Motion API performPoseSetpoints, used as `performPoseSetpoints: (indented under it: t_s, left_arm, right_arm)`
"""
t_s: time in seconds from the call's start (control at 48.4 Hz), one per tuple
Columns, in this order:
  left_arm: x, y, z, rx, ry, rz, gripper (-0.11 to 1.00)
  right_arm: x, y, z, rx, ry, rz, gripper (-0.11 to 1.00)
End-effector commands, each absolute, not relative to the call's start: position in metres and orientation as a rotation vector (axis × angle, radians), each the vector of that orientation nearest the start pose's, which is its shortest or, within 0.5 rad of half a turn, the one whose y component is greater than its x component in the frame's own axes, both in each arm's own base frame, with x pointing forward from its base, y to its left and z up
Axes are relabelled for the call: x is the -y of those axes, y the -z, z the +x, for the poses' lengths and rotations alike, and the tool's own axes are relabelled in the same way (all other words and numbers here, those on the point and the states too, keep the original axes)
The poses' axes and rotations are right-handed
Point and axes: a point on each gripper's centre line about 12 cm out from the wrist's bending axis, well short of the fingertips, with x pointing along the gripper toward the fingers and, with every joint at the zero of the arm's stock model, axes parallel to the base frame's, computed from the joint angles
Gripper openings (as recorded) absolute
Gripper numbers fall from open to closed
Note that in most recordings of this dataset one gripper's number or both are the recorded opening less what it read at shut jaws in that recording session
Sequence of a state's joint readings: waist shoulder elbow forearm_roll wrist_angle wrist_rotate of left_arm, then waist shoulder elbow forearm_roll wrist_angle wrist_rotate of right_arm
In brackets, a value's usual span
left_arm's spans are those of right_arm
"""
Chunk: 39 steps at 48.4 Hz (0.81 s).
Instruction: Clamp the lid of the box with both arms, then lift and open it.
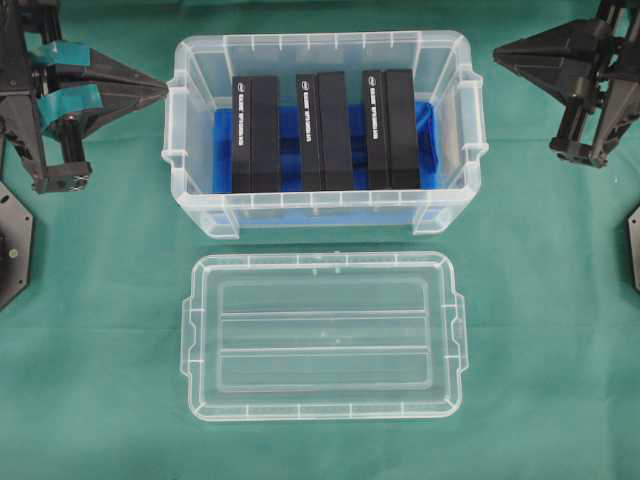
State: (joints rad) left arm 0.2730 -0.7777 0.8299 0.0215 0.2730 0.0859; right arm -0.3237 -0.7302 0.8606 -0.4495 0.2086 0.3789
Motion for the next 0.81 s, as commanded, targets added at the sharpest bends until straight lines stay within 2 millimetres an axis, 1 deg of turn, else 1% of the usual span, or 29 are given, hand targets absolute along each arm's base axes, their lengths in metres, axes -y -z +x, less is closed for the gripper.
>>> performPoseSetpoints:
  t_s: [0.0, 0.683, 0.786]
  left_arm:
    - [-0.0672, -0.3358, 0.2348, -0.313, -0.263, 0.061, 0.01]
    - [-0.0671, -0.3374, 0.2349, -0.301, -0.264, 0.062, 0.01]
    - [-0.0663, -0.3399, 0.2322, -0.282, -0.265, 0.063, 0.01]
  right_arm:
    - [0.0909, -0.3218, 0.2377, -0.307, 0.399, -0.029, 0.00]
    - [0.0909, -0.3217, 0.2381, -0.305, 0.398, -0.028, 0.00]
    - [0.0909, -0.3217, 0.2381, -0.305, 0.398, -0.028, 0.00]
